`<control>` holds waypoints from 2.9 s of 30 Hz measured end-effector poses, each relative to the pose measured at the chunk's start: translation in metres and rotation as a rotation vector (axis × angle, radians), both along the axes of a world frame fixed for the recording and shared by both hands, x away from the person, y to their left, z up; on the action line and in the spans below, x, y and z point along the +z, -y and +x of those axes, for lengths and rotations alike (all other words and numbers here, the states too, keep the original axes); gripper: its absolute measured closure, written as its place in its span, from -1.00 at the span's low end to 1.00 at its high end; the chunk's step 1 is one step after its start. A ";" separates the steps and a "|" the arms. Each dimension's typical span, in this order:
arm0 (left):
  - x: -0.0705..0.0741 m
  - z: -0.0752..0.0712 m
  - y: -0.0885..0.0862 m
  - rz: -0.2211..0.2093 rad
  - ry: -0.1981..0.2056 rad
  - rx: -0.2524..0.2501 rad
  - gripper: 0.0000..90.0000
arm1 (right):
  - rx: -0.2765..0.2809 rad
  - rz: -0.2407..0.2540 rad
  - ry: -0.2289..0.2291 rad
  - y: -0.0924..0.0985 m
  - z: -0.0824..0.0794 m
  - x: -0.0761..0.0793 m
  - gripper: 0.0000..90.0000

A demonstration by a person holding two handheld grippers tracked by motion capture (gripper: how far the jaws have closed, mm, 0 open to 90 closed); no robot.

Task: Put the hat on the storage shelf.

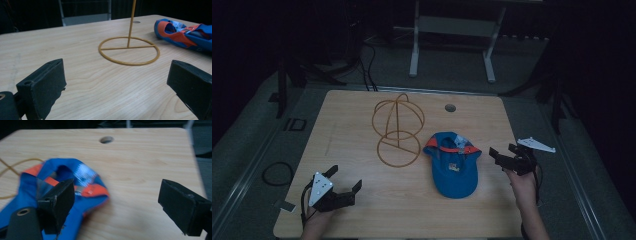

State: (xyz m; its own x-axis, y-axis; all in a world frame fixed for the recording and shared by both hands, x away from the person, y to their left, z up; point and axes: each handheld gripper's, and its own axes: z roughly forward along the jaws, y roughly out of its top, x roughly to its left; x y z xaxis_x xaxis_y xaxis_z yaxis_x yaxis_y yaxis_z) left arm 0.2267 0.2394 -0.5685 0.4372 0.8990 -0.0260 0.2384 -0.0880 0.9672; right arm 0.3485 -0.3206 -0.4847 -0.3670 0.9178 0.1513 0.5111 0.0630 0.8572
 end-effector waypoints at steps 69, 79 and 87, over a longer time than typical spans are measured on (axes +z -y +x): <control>0.002 0.002 0.000 0.043 -0.091 0.008 -0.90 | 0.276 -0.367 -0.182 -0.126 0.098 -0.067 0.90; 0.002 0.003 0.001 0.041 -0.104 0.005 -0.90 | 0.242 -0.294 -0.127 -0.118 0.086 -0.040 0.93; 0.003 0.003 0.002 0.037 -0.107 0.004 -0.90 | 0.223 -0.226 -0.049 -0.108 0.073 -0.005 0.93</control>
